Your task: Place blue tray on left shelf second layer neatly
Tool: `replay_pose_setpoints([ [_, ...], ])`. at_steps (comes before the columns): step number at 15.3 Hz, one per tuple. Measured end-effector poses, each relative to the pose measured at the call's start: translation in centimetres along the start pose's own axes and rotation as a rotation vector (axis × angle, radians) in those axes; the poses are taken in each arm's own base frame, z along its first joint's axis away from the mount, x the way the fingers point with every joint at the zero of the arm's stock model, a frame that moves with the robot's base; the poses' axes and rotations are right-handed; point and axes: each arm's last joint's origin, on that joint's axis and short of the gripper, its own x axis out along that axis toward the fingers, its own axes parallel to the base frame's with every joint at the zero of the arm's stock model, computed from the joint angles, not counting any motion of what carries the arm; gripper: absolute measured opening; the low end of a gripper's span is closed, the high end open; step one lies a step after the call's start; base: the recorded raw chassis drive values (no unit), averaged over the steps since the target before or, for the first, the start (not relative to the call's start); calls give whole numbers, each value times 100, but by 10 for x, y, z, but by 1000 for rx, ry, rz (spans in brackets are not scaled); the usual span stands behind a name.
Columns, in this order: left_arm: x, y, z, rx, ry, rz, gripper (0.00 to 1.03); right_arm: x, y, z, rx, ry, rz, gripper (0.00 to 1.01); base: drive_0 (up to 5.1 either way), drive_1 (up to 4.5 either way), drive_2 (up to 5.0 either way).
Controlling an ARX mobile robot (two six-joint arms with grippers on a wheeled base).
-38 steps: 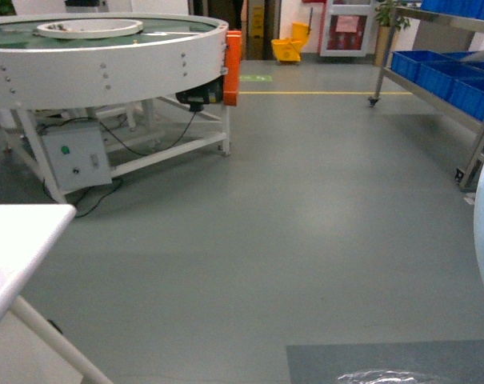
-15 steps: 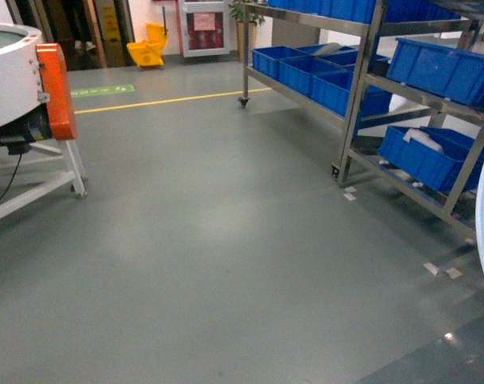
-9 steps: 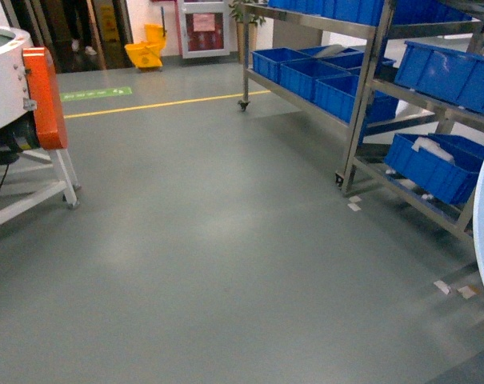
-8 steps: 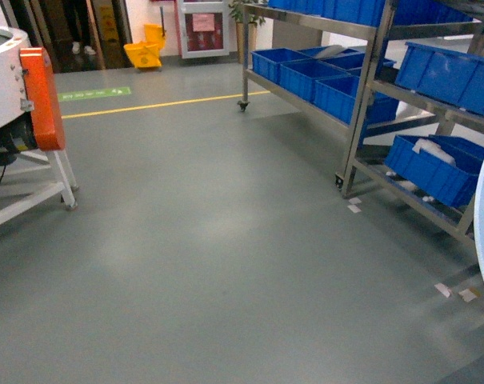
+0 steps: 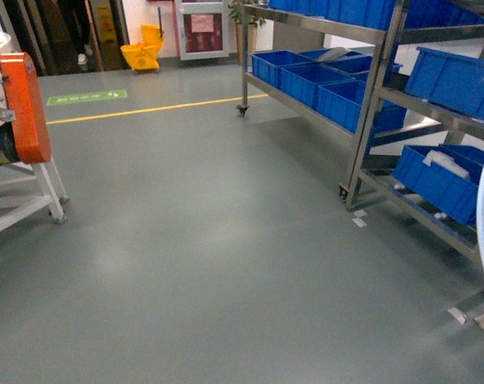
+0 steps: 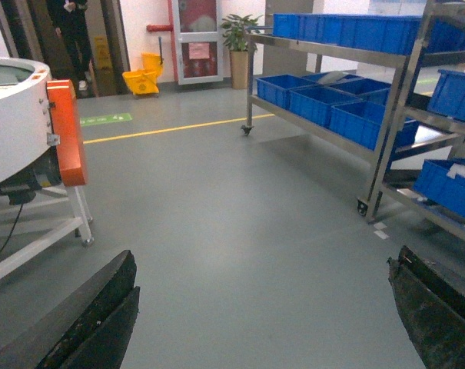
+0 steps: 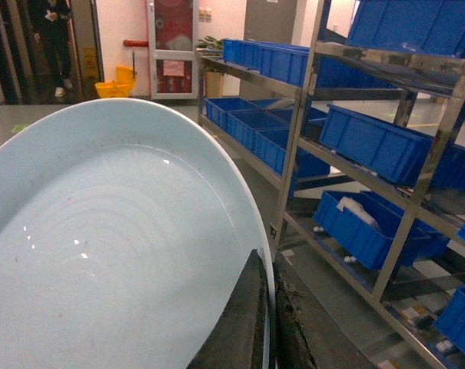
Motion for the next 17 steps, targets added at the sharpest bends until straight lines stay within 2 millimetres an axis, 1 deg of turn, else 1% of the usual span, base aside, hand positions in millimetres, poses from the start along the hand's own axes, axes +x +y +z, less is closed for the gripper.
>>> replay_pose_setpoints([
  [14,0,0,0,0,0,0,98,0,0,0,0,2,0,2,0,403,-403],
  [17,0,0,0,0,1,3,98,0,0,0,0,4,1,2,-169,-169,-169],
])
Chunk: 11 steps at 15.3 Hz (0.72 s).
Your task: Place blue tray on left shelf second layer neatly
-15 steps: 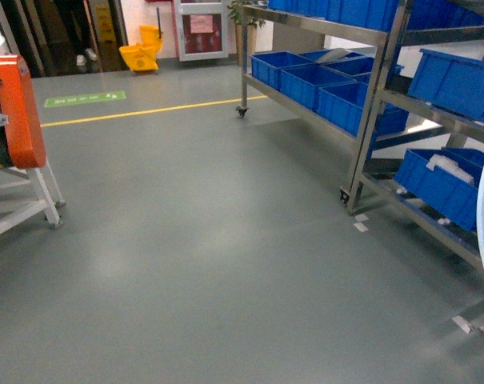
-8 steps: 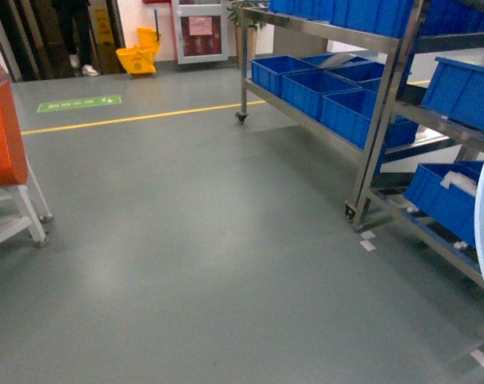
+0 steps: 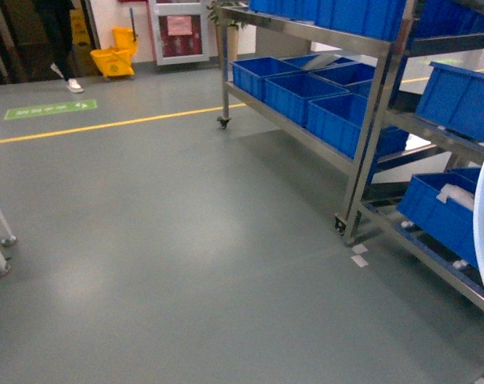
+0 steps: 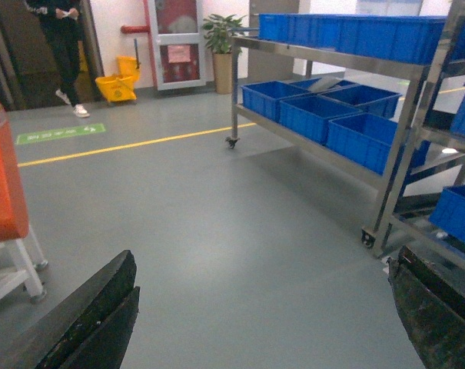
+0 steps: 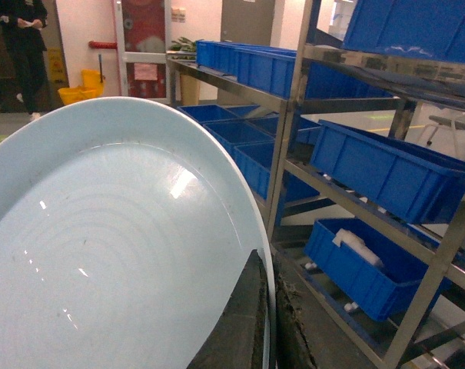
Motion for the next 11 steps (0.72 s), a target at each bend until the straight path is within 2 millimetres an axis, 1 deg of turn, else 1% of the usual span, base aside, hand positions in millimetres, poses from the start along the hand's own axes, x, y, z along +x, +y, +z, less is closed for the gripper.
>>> replay_pose_setpoints([
  [11,0,0,0,0,-2,-2,98,0,0,0,0,-3,-1,2,-159,-159,-159],
])
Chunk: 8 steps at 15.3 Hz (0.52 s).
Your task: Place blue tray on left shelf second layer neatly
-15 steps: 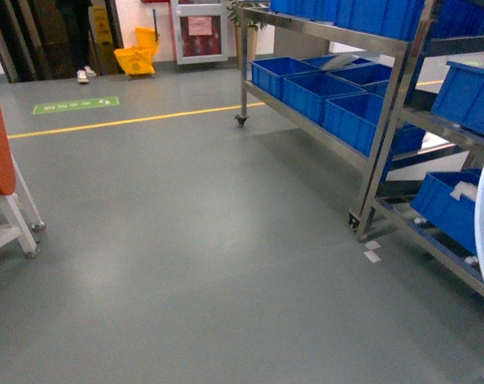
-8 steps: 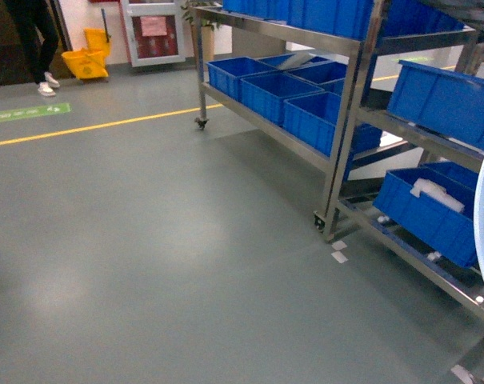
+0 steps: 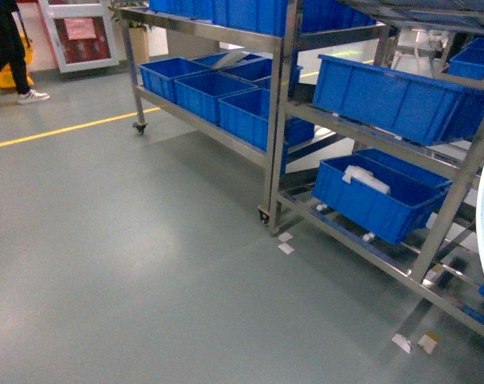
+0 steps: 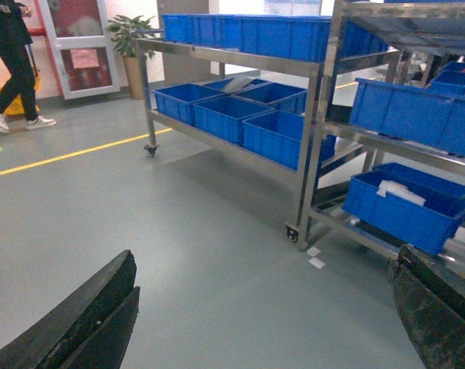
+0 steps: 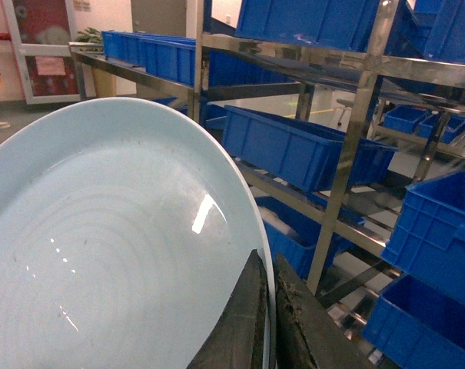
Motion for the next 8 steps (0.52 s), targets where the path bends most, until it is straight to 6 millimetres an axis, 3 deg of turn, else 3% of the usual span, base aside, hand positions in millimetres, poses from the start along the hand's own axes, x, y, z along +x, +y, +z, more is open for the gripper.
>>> replay_pose_setpoints([
  [8,0,0,0,0,0,0,98,0,0,0,0,0,0,2,-156,-156,-156],
])
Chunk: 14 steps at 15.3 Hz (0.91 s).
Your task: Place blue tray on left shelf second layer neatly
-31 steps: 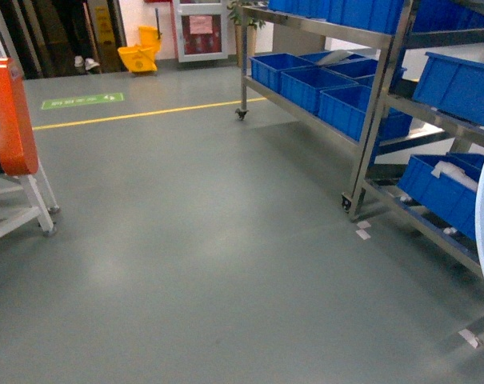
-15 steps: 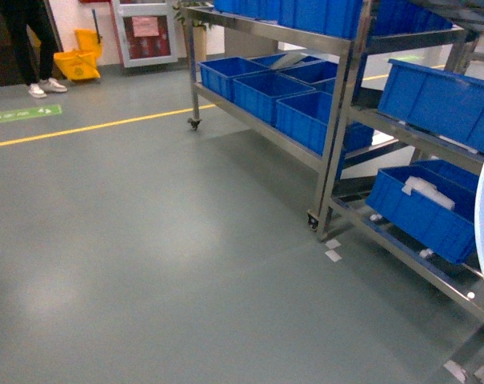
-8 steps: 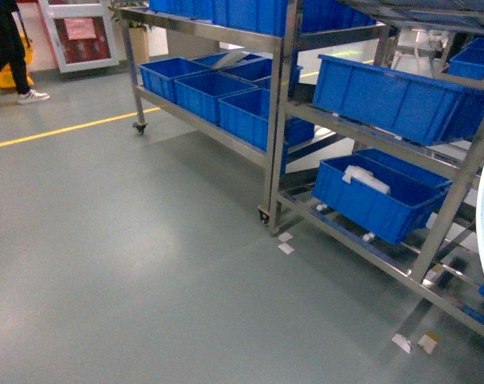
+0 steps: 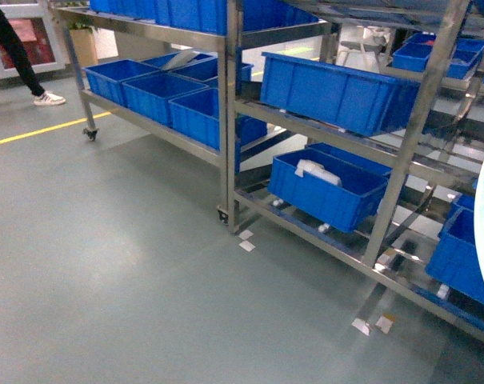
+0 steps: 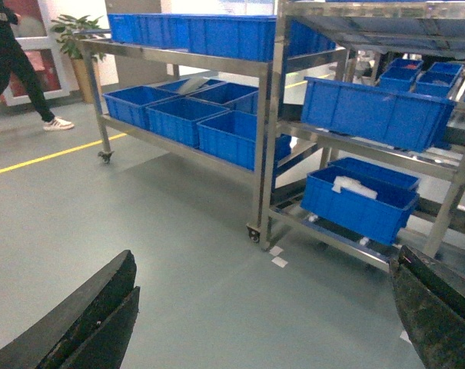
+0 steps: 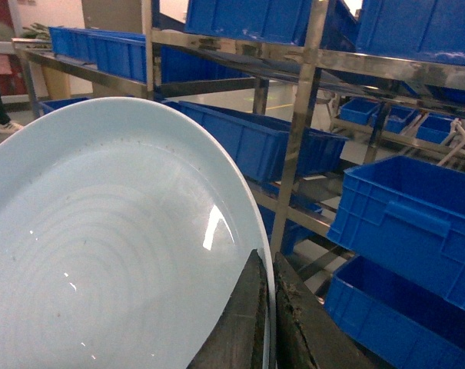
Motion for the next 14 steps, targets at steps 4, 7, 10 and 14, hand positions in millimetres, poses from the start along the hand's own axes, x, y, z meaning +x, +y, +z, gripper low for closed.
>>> replay_pose_setpoints([
  [4,0,0,0,0,0,0,98,0,0,0,0,0,0,2,-157,-157,-157],
  [7,0,0,0,0,0,0,98,0,0,0,0,0,0,2,-158,-158,-158],
  [10,0,0,0,0,0,0,98,0,0,0,0,0,0,2,-150,-150,-150],
  [14,0,0,0,0,0,-1,98,0,0,0,0,0,0,2,-164,-164,-164],
])
